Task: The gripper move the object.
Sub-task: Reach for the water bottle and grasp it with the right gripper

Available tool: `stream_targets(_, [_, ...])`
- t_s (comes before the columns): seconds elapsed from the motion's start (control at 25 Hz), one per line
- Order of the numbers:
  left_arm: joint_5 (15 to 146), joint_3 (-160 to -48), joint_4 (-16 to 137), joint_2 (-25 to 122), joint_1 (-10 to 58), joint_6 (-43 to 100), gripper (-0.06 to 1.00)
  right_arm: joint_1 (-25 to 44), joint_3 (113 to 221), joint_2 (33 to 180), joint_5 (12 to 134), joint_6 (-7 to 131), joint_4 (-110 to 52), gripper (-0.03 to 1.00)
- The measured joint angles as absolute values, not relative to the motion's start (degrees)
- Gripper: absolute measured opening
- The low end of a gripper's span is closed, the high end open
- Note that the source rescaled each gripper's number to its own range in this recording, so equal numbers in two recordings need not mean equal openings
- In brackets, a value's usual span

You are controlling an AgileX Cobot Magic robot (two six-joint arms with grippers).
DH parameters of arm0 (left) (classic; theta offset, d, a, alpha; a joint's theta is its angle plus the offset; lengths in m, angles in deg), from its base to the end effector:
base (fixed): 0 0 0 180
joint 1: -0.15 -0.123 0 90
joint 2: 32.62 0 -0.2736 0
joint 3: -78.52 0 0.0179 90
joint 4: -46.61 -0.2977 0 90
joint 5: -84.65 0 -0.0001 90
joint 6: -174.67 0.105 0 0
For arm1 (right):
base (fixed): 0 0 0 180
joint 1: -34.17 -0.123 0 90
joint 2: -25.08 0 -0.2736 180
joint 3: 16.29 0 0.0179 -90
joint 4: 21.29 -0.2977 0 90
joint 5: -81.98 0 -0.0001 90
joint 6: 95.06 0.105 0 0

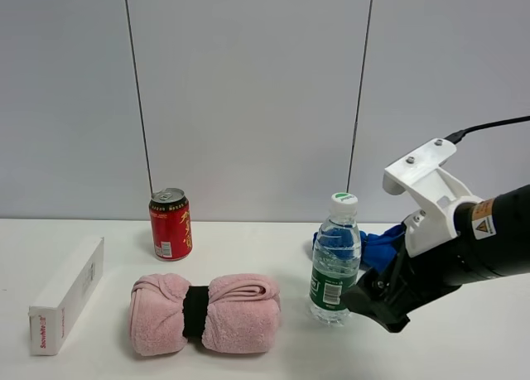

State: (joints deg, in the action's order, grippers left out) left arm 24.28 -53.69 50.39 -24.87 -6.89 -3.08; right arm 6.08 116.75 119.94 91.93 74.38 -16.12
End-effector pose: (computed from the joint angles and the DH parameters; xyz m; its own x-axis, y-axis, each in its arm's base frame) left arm 0.0588 0.0012 0.2973 -0.4333 -0.0469 -0.9000 -0.0683 0.9975 -0.0190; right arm 0.2633 0.1424 0.1025 -0.4376 -0.5394 -0.7194 -0.6222 0.7593 -0.1908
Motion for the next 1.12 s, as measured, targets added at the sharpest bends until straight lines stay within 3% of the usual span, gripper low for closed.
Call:
stream_targets(0.72, [24.28,-53.69,50.39,-24.87,-6.89,-3.08,1.00,6.76,116.84,135.48,117.50,74.38,-16.36,1.00])
stream_targets(1.12, [24.28,-53.69,50.33,-24.87,-6.89,-3.08,1.00,6.76,116.84,135.73,122.94,74.38,-19.82,1.00])
